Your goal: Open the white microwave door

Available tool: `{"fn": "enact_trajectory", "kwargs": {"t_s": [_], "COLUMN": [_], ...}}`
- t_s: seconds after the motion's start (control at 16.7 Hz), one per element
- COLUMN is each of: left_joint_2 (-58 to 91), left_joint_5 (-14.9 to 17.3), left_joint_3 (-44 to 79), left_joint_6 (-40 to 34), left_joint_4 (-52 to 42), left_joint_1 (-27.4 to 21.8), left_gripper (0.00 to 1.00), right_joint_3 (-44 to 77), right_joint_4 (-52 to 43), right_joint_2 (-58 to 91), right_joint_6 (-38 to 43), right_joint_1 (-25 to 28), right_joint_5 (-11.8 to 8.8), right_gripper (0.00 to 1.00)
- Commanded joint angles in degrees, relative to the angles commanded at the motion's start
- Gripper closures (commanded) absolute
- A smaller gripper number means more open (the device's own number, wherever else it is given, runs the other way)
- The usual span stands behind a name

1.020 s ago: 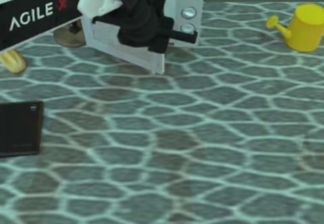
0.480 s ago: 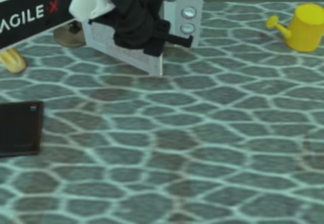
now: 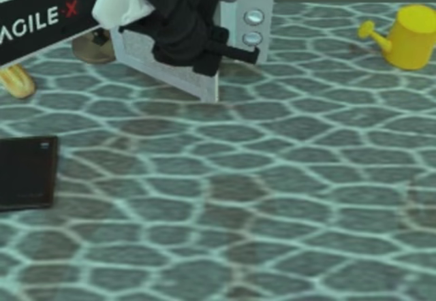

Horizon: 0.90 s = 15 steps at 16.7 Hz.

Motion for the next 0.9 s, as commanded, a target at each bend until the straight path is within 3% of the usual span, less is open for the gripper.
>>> {"fn": "enact_trajectory", "kwargs": {"t_s": [0.9], "left_joint_2": [-1.1], "left_joint_5": [1.3], "left_joint_3": [-1.7], "left_joint_6": [1.7], "left_joint_4": [0.5], "left_joint_1": [0.3], "left_gripper": [1.0], "right_joint_3": [0.0], "right_joint_4": [0.0], "right_joint_2": [0.0], "right_joint_6": [0.0], "right_joint_1": [0.0], "right_joint_5": [0.0], "right_gripper": [0.0]}}
